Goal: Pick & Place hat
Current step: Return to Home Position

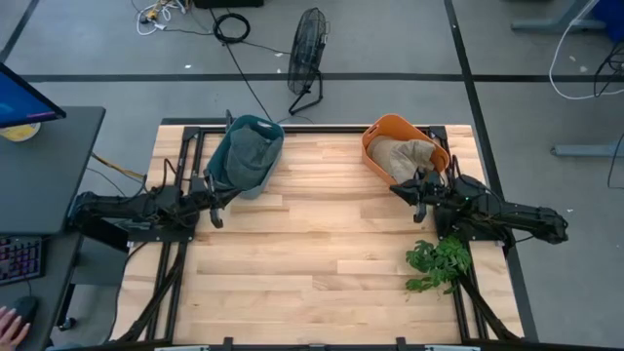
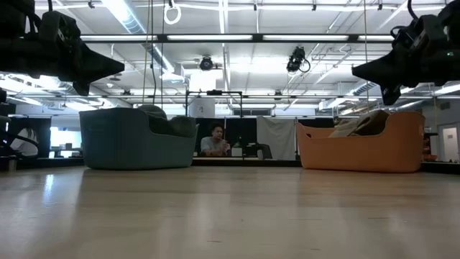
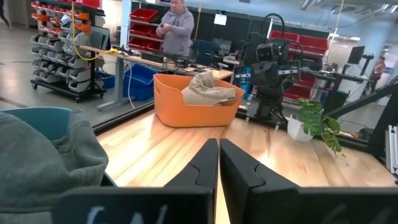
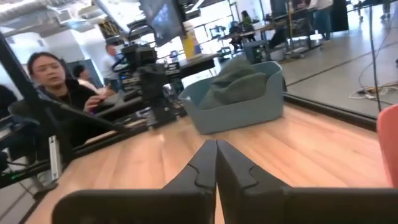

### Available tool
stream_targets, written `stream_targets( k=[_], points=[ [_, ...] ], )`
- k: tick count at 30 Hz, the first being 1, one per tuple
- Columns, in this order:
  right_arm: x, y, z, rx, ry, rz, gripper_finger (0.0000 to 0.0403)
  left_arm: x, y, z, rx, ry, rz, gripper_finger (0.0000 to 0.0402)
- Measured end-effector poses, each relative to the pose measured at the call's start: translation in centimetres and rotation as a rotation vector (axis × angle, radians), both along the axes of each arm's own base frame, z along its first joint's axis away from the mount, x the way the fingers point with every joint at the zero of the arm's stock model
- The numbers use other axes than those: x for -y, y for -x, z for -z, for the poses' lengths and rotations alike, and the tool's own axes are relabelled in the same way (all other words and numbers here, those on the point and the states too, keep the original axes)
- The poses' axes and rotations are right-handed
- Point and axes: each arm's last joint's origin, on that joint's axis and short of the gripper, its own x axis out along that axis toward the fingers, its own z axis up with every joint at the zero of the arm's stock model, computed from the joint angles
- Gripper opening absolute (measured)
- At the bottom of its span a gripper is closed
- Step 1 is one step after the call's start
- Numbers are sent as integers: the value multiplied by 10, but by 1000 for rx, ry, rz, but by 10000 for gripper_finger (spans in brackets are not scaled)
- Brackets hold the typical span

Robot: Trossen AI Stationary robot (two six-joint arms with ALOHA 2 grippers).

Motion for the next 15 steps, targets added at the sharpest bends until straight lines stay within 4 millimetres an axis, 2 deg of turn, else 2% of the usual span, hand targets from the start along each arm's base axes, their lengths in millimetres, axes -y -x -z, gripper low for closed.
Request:
stream_targets(
  k=[6,15],
  points=[
    [0,0,0,0,-2,10,24,0,0,0,4,0,0,21],
    [0,0,0,-6,30,10,26,0,0,0,4,0,-1,21]
  ],
)
